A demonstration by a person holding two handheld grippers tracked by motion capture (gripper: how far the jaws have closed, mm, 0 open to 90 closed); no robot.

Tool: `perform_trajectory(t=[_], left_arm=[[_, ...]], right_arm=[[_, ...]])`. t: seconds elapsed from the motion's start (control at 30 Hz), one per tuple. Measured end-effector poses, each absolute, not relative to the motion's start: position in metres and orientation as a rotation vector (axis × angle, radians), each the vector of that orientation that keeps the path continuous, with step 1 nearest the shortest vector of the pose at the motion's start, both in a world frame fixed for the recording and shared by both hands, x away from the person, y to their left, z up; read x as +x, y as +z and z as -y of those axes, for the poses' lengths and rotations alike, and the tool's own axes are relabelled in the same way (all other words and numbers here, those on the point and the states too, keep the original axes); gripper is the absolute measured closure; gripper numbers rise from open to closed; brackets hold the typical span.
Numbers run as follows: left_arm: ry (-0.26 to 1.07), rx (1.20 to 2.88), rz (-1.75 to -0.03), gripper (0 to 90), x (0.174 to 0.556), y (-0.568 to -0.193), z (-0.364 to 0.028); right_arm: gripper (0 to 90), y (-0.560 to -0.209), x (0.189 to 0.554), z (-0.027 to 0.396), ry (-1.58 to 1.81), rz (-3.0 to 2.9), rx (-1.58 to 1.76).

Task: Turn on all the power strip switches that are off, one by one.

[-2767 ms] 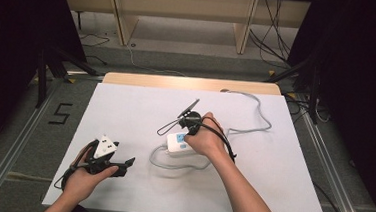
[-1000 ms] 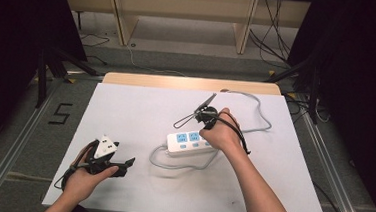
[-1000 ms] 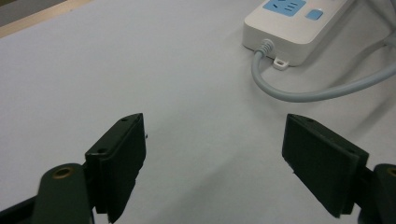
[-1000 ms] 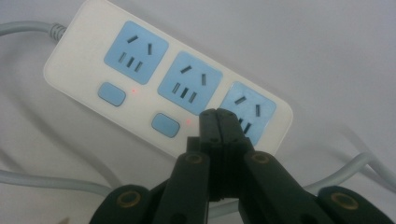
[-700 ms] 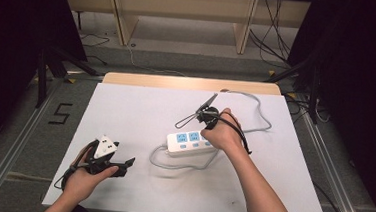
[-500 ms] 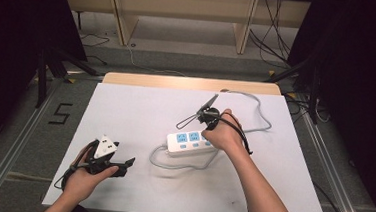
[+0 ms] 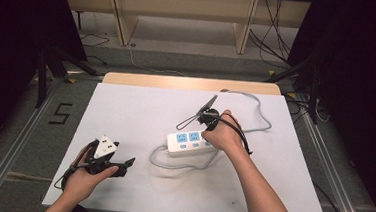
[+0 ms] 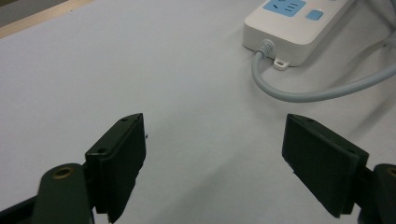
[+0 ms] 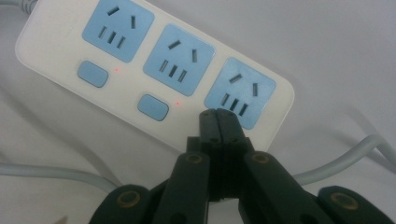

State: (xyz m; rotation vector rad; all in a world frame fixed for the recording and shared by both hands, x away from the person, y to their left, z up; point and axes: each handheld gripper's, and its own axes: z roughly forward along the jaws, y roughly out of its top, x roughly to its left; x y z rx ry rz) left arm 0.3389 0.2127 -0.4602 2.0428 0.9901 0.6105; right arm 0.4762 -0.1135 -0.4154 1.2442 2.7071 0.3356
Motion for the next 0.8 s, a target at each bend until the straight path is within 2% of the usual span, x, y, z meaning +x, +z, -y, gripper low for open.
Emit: perform_trajectory(t=[0.8], left_arm=[[0.612,2.041,-0.989,21.6,0.3389,-0.4604,-0.2127]], right_arm=[[90.0,-0.4225,0.4804,0.1165,0.309,-2.71,1.271]])
